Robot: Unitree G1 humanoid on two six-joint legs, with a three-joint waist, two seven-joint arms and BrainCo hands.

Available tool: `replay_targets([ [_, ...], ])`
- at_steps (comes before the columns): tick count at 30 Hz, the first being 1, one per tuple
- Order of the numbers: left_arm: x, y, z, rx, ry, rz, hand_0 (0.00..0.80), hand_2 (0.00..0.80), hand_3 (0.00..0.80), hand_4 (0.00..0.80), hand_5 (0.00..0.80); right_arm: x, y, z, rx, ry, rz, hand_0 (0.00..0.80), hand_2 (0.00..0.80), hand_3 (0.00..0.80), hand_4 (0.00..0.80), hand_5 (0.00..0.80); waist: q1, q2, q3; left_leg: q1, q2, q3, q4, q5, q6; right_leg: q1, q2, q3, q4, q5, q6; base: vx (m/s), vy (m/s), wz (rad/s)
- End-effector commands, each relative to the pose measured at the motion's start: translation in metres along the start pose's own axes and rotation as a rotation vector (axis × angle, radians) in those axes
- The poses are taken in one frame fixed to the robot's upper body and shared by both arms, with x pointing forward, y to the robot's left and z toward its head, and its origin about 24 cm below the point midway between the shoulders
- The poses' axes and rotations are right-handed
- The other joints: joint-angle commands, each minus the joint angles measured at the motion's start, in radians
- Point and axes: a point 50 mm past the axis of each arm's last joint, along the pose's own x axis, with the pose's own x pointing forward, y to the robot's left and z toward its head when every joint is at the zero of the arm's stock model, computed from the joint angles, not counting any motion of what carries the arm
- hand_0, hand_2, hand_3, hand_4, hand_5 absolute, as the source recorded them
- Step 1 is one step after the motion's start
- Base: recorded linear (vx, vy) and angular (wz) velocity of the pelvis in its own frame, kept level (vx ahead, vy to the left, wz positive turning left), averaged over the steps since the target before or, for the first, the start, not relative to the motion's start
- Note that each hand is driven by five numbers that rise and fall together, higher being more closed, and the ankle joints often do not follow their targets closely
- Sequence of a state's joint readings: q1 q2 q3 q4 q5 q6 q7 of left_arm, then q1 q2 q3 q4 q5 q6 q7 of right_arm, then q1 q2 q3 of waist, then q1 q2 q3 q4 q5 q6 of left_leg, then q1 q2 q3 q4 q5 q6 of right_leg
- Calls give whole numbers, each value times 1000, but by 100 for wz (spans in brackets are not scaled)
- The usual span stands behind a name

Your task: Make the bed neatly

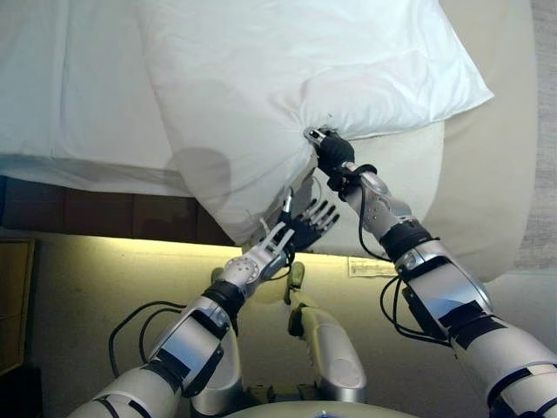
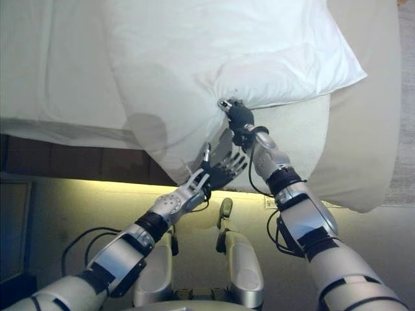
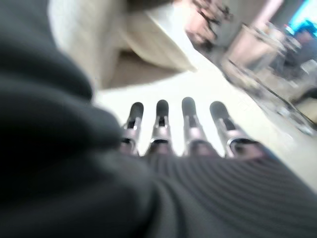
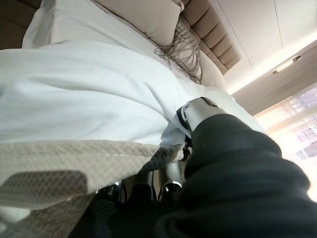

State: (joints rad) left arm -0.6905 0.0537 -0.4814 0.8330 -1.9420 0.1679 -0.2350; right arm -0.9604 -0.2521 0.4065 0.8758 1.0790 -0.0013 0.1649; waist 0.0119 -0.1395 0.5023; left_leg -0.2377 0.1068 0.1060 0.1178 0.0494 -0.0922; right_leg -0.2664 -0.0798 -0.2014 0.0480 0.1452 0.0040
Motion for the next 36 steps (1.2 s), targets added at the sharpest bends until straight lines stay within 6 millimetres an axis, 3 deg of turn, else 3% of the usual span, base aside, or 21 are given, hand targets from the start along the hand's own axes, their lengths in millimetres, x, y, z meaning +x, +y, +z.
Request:
replay_targets([
  [1,24,-53,-25,-38,8,-255,0,0,0,0,0,2,45,38,32,-210,225,800,800,800,800,800,-2,-18,-21,-29,13,-3,3,1,8,20,-19,-28,67,-70,72,11,-43,-3],
  [11,21,-74,13,-13,-284,-377,0,0,0,0,0,-7,34,19,57,-192,212,800,800,800,800,800,-10,-25,-28,-21,17,-5,-7,4,2,27,-18,-41,70,-81,68,3,-14,-1],
  [22,18,-75,30,13,-336,-362,0,0,0,0,0,-8,29,13,58,-169,199,800,800,800,800,800,0,-27,-33,-18,14,-9,-4,-1,1,34,-26,-56,71,-85,74,0,0,0],
  [23,17,-74,32,18,-341,-357,480,480,480,480,480,-8,27,13,58,-166,196,800,800,800,800,800,1,-27,-34,-16,13,-9,-5,-2,1,36,-27,-57,71,-85,74,0,0,0],
  [25,17,-72,35,21,-350,-348,800,800,800,800,800,-8,25,10,54,-154,187,800,800,800,800,800,2,-26,-36,-16,12,-10,-2,-3,1,37,-28,-59,72,-86,74,0,0,0],
  [28,16,-72,40,29,-357,-343,800,800,800,800,800,-8,19,7,33,-121,140,800,800,800,800,800,3,-21,-40,-12,8,-12,-2,-3,1,42,-31,-61,71,-86,76,0,0,0],
  [29,15,-72,41,32,-360,-343,800,800,800,800,800,-8,17,6,25,-106,122,442,442,442,442,442,3,-19,-41,-10,7,-12,-3,-3,1,44,-33,-61,71,-86,76,7,32,3],
  [30,15,-73,43,35,-364,-350,800,800,800,800,800,-8,13,5,17,-91,99,0,0,0,0,0,3,-17,-42,-8,6,-13,-4,-3,1,46,-34,-61,71,-87,76,5,33,5],
  [36,11,-74,53,56,-387,-353,800,800,800,800,800,-12,-3,-9,-9,-3,11,0,0,0,0,0,6,-7,-49,2,-1,-19,3,-9,3,54,-40,-63,81,-97,73,9,28,5],
])
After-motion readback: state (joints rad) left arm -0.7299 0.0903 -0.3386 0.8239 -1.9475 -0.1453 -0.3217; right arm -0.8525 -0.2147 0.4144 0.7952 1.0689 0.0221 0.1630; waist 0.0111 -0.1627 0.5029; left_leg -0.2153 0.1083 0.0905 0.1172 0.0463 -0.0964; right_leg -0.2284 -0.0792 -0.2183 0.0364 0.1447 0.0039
